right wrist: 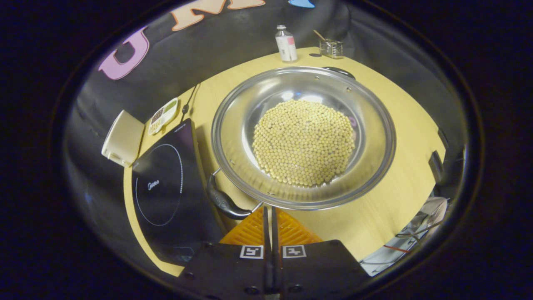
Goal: First push the handle of the pot to place it horizontally, then grasp the pot with both hands and set it on the induction cooktop.
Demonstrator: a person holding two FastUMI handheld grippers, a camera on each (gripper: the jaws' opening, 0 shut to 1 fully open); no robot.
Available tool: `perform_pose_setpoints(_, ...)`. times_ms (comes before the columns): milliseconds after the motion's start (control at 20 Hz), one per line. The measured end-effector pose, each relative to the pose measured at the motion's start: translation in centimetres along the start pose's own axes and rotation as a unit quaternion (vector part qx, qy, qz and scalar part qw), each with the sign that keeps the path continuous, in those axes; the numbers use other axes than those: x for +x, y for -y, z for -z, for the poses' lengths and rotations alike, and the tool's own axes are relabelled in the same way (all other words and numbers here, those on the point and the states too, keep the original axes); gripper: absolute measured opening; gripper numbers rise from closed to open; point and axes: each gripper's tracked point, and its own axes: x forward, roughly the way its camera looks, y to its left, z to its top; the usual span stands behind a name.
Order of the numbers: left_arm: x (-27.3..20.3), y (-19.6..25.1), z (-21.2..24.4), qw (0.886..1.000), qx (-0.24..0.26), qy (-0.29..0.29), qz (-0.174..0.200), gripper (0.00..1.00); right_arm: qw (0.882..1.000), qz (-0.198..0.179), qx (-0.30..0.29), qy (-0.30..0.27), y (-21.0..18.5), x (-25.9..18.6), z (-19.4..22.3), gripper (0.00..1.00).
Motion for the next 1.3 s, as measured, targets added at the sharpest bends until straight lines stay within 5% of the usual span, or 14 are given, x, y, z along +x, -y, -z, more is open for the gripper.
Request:
perform_pose_setpoints(750,-0.7,0.7,-1.0,1.0,0.006,0.007,-0.013,0.96,0.996,-0.055,0.073,-0.026,-4.0,0.8,-1.3,0.02)
perform_pose_setpoints(1050,-0.4,4.7,0.7,1.0,-0.004,-0.022,0.004,0.96,0.986,-0.14,0.085,0.0,-3.8,-2.6,-3.5,0.03)
perform_pose_setpoints(1150,0.1,6.6,2.1,0.999,-0.004,-0.044,0.006,0.96,0.983,-0.171,0.068,0.02,-2.6,-3.8,-5.1,0.03)
perform_pose_setpoints(1300,1.0,10.1,5.2,0.996,-0.018,-0.092,0.003,0.96,0.986,-0.155,0.034,0.049,2.9,-3.5,-8.1,0.0)
